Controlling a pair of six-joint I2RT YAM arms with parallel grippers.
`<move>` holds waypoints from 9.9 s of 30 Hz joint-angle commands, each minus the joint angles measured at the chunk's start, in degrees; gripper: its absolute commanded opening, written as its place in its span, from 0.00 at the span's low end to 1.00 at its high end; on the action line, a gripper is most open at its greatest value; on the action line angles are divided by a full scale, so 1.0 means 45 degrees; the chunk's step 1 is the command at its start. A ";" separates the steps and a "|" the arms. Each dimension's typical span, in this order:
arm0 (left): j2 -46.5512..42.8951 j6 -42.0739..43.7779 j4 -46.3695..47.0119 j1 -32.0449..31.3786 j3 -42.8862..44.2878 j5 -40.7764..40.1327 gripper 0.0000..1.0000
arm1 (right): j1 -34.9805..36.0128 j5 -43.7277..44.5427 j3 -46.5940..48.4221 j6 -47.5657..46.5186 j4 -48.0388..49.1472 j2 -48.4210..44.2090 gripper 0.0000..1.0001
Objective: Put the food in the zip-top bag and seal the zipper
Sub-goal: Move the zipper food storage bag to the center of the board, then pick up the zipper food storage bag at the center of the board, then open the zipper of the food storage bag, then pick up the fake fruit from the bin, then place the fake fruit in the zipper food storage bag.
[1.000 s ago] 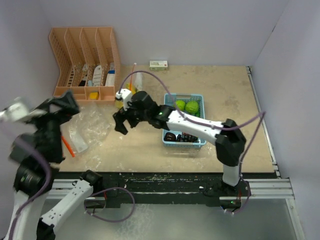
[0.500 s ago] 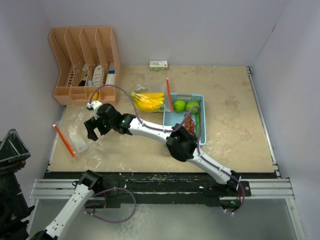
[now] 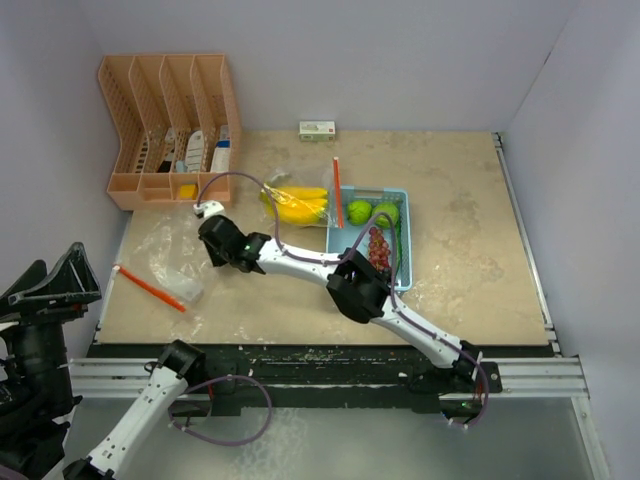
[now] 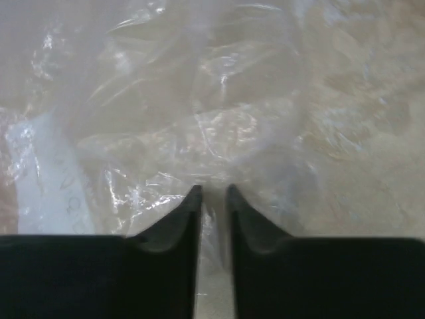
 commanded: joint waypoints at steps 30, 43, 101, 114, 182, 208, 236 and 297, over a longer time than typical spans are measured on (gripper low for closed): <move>0.1779 -0.0806 -0.0116 -0.0057 -0.1158 0.2346 0.91 | 0.0529 0.0877 -1.5131 -0.5566 0.3205 -1.2704 0.77; 0.1814 -0.1151 0.0323 -0.0057 -0.1890 0.2610 0.91 | 0.0971 -0.0171 -1.6818 -0.7326 0.1575 -1.3044 0.80; 0.6107 -0.4751 0.5124 -0.0057 -0.4579 1.0657 0.73 | -0.1560 0.2998 -1.3965 0.1254 0.3961 -1.4720 0.00; 0.7723 -0.5677 0.6478 -0.0057 -0.5467 1.0079 0.66 | -0.1539 0.2656 -1.4176 0.0646 0.4132 -1.4917 0.00; 0.7787 -0.0899 -0.0958 -0.0057 -0.2130 0.6489 0.00 | -0.1813 0.0175 -1.6437 -0.1738 0.1902 -2.0074 0.81; 0.9164 -0.1686 0.1359 -0.0057 -0.4411 0.8685 0.00 | -0.7391 0.3609 -1.4482 0.1059 -0.1253 -1.3490 0.84; 0.9456 -0.1842 0.2032 -0.0061 -0.4729 0.9007 0.00 | -0.9020 0.2618 -1.5655 0.0272 0.1082 -1.1456 0.19; 0.9027 -0.4294 0.6038 -0.0043 -0.6809 1.2158 0.00 | -0.1832 0.0786 -1.4721 -0.0079 0.1794 -1.5445 0.97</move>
